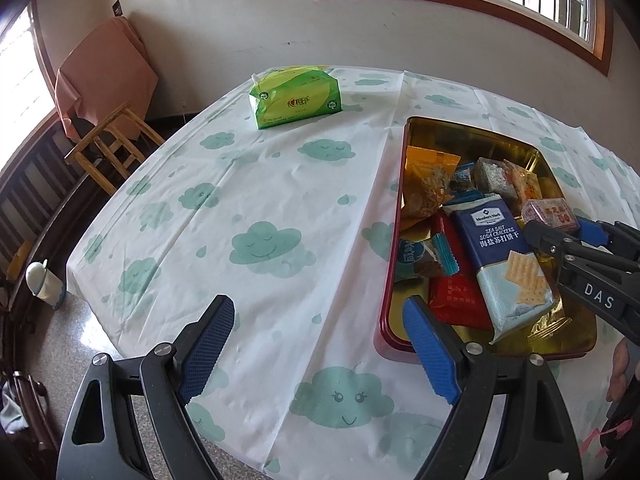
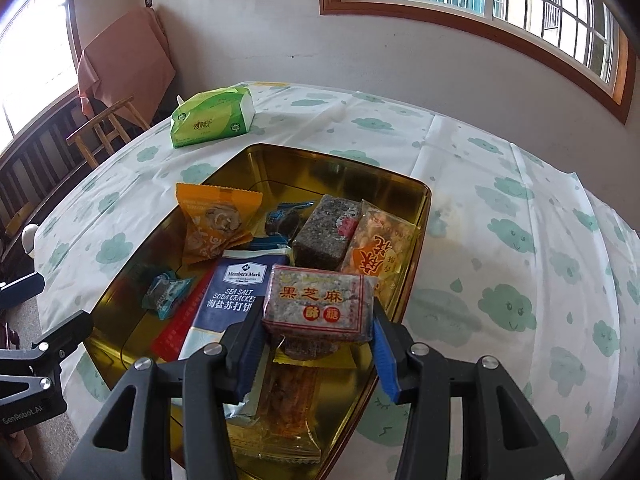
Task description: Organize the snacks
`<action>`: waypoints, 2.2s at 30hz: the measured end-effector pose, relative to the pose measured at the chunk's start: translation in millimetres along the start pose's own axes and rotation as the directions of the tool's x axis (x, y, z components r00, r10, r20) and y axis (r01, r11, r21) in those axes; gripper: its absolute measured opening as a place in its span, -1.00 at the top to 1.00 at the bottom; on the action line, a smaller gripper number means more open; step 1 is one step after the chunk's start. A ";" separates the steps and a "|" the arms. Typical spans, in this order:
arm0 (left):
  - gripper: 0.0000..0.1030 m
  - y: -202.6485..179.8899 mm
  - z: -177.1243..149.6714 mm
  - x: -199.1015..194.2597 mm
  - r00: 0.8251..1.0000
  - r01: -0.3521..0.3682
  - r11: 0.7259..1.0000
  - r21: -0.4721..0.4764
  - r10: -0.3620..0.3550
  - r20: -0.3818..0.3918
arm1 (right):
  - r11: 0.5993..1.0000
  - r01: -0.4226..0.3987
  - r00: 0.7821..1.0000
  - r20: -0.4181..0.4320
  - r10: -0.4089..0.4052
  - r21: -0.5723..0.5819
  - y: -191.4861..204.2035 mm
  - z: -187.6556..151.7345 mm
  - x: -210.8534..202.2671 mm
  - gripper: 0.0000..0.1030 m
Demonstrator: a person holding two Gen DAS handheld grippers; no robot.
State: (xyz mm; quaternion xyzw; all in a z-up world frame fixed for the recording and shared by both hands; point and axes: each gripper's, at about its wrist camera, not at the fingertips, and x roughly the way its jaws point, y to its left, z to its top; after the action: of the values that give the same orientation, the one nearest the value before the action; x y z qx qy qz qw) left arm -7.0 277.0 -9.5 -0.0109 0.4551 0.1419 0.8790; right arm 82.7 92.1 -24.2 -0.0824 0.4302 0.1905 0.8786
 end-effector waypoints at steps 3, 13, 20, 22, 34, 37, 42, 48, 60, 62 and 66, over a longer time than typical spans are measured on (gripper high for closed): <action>-0.62 -2.3 -0.8 -2.6 1.000 0.000 1.000 0.003 0.000 0.002 | 1.000 -0.010 1.000 0.014 0.011 -0.006 4.0 -1.6 -4.8 -0.28; -0.62 -8.2 -2.0 -9.5 1.000 0.005 1.000 0.010 -0.005 0.004 | 1.000 -0.018 0.998 0.062 0.018 -0.005 13.9 -9.8 -43.4 -0.57; -0.63 -20.7 -3.0 -20.5 1.000 0.020 0.999 0.029 -0.021 0.012 | 1.000 0.027 0.993 0.114 -0.025 -0.014 14.0 -22.7 -75.5 -0.57; -0.63 -24.4 -3.2 -22.8 1.000 0.026 0.999 0.034 -0.026 0.014 | 0.999 0.044 0.992 0.116 -0.042 -0.012 11.6 -26.5 -80.0 -0.57; -0.64 -44.3 -4.4 -32.9 0.999 0.043 0.996 0.073 -0.045 0.025 | 0.998 -0.004 0.998 0.066 0.000 0.056 -3.1 -49.7 -89.4 -0.57; -0.65 -48.0 -5.4 -35.3 0.998 0.050 0.996 0.079 -0.052 0.029 | 0.999 0.019 0.998 0.051 -0.021 0.047 -3.5 -54.1 -89.5 -0.57; -0.65 -54.2 -6.7 -37.3 0.998 0.049 0.995 0.091 -0.052 0.029 | 0.998 0.066 0.996 0.054 -0.067 0.016 -2.0 -59.2 -91.9 -0.57; -0.66 -59.0 -8.3 -38.9 0.999 0.039 0.994 0.105 -0.043 0.031 | 0.998 0.054 0.998 0.032 -0.055 0.028 -4.4 -62.9 -89.9 -0.57; -0.67 -61.2 -9.1 -37.5 0.999 0.039 0.994 0.104 -0.042 0.024 | 0.998 0.051 0.999 0.015 -0.052 0.044 -7.7 -64.2 -88.3 -0.57; -0.67 -61.4 -10.3 -35.8 0.999 0.040 0.994 0.105 -0.042 0.022 | 0.998 0.047 0.999 0.011 -0.048 0.044 -7.9 -64.6 -87.3 -0.57; -0.67 -61.7 -11.6 -34.7 0.999 0.042 0.994 0.105 -0.044 0.017 | 0.998 0.041 0.999 0.004 -0.041 0.045 -7.2 -64.9 -85.2 -0.57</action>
State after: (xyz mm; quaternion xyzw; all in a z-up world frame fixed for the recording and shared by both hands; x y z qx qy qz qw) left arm -19.1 207.8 4.8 0.0269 0.4529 0.0990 0.8857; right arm -8.9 43.0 2.8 -0.0708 0.4302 0.1627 0.8851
